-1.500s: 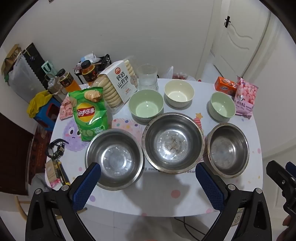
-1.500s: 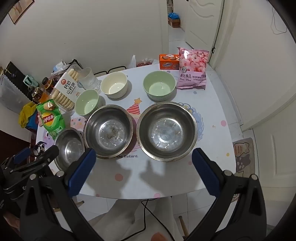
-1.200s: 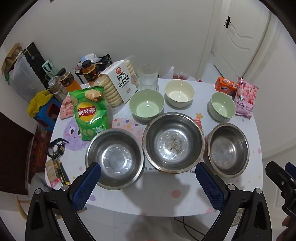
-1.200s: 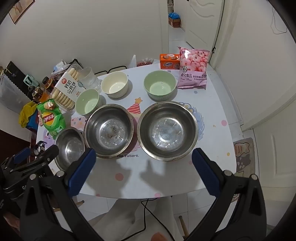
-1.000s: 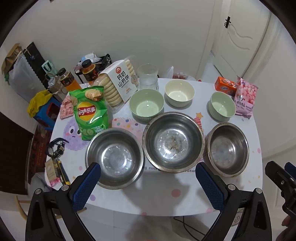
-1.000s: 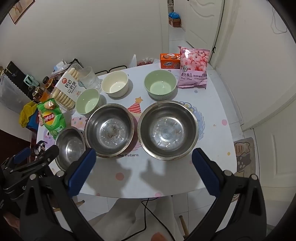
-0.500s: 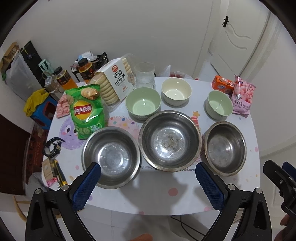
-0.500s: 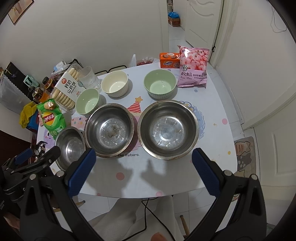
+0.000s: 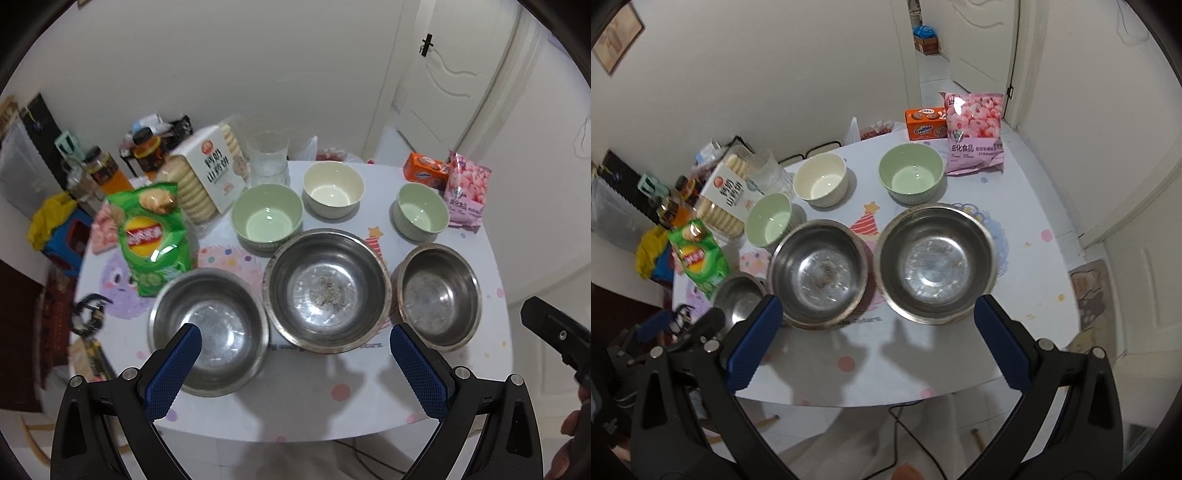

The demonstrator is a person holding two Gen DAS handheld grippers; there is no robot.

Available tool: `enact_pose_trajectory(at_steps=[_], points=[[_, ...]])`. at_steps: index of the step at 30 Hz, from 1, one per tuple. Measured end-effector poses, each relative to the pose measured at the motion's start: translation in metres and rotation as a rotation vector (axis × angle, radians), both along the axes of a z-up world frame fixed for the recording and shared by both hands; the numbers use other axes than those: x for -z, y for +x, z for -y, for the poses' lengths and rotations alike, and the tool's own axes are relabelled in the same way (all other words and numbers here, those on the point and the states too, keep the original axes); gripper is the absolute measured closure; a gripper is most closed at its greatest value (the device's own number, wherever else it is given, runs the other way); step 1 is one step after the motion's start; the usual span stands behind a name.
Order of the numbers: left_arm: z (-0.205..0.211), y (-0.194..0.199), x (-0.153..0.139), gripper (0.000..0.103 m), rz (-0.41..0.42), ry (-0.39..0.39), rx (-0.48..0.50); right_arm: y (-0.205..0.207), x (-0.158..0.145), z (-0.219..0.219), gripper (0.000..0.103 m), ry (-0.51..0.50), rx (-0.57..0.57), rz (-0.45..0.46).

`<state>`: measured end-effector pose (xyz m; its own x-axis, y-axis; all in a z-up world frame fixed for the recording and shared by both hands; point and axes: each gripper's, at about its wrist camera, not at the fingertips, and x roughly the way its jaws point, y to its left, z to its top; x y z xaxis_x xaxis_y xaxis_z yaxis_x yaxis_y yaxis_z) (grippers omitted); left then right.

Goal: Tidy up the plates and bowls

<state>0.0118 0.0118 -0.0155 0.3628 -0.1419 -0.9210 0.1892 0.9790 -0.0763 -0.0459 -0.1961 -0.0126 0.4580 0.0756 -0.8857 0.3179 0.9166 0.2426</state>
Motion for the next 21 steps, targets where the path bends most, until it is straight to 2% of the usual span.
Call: enact_pose_trajectory(at_steps=[5,10,13,16,18,20,21], points=[[-0.017,0.008,0.023,0.000,-0.095,-0.084,0.007,0.004,0.003,-0.004,0.000,0.028,0.036,0.019],[-0.025,0.016,0.036,0.000,-0.095,-0.041,0.039,0.014,0.014,-0.012,0.000,0.027,0.044,0.006],[-0.018,0.022,0.048,0.000,-0.087,-0.086,0.120,0.030,0.023,-0.017,0.000,0.029,0.000,-0.016],[-0.004,0.026,0.057,0.000,-0.095,-0.068,0.163,0.047,0.036,-0.015,0.000,0.086,-0.069,-0.059],[0.009,0.029,0.060,0.000,-0.093,-0.097,0.172,0.052,0.044,-0.006,0.000,0.113,-0.090,-0.075],[0.023,0.037,0.068,0.000,-0.133,-0.159,0.146,0.055,0.056,0.011,0.000,0.077,-0.068,-0.114],[0.030,0.038,0.069,0.000,-0.134,-0.159,0.134,0.055,0.064,0.026,0.000,0.052,-0.046,-0.143]])
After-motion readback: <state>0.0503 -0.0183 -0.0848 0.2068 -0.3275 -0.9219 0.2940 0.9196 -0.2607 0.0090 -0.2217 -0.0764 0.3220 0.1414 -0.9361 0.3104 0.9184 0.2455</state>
